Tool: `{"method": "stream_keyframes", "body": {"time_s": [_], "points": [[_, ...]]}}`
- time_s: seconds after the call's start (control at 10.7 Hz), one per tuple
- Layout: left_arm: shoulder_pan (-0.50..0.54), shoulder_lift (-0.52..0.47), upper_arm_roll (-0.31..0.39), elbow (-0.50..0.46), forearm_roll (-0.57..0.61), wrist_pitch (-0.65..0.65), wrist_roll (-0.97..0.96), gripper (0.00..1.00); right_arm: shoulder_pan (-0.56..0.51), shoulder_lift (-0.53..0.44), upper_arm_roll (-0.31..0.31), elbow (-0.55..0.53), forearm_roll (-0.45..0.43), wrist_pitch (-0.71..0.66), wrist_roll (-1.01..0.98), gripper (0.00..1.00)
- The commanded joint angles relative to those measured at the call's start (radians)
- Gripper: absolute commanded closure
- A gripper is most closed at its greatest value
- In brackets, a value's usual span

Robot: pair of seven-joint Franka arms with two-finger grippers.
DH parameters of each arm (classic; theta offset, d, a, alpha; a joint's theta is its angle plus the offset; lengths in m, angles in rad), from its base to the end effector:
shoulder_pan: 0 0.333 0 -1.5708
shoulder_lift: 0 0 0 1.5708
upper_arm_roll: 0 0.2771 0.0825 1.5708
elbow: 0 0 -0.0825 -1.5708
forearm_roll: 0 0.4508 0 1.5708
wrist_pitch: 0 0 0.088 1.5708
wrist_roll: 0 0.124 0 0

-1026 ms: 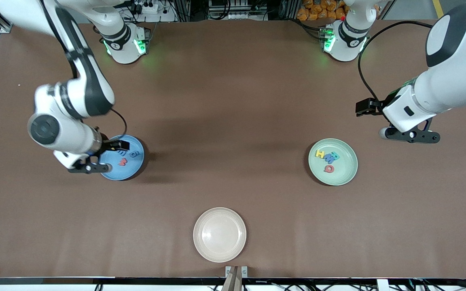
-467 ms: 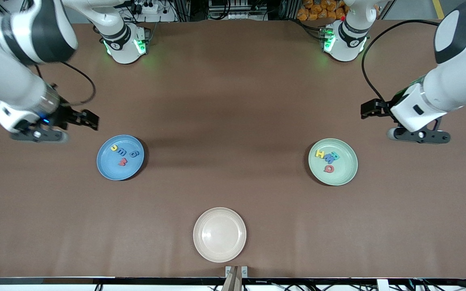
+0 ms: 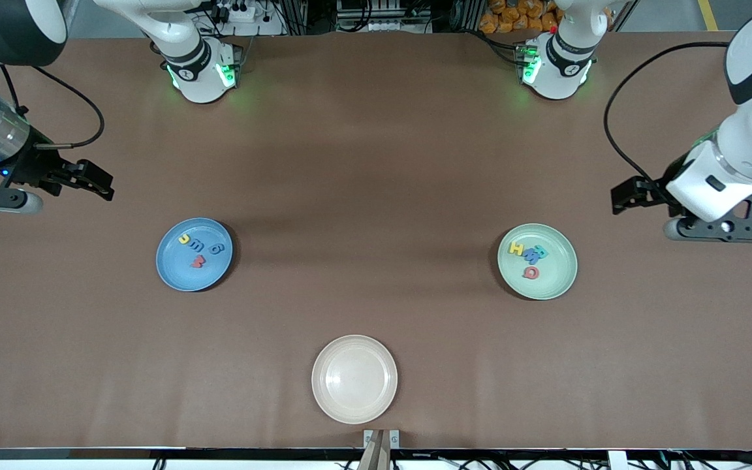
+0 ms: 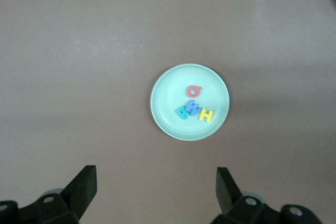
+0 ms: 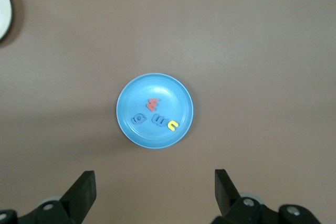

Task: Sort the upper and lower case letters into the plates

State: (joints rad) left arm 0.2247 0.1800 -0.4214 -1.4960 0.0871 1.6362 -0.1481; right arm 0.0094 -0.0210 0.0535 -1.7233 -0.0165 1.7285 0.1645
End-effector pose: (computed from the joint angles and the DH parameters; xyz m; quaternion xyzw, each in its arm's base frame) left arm 0.6604 -0.1039 0.5077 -0.9996 0.0251 0.0107 0.0087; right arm 0.6245 0.0377 0.5128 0.9986 -0.0496 0.0140 0.0072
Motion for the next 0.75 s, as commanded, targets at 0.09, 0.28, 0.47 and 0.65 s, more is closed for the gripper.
{"method": "stream_keyframes", "body": {"time_s": [0.09,0.28,0.47,0.65], "points": [[0.002,0.003,0.003,0.013,0.026,0.049,-0.02,0.0,-0.016,0.029,0.006,0.083,0.056,-0.023,-0.025,0.0],[0.001,0.003,0.003,0.013,0.023,0.092,-0.065,0.0,-0.014,0.024,0.006,0.085,0.052,-0.023,-0.026,0.0],[-0.002,0.003,0.001,0.011,0.02,0.096,-0.084,0.0,-0.014,0.026,0.008,0.085,0.041,-0.023,-0.045,0.0],[0.001,0.003,0.003,0.011,0.017,0.096,-0.081,0.0,-0.014,0.022,0.006,0.082,0.017,-0.023,-0.146,0.0]]}}
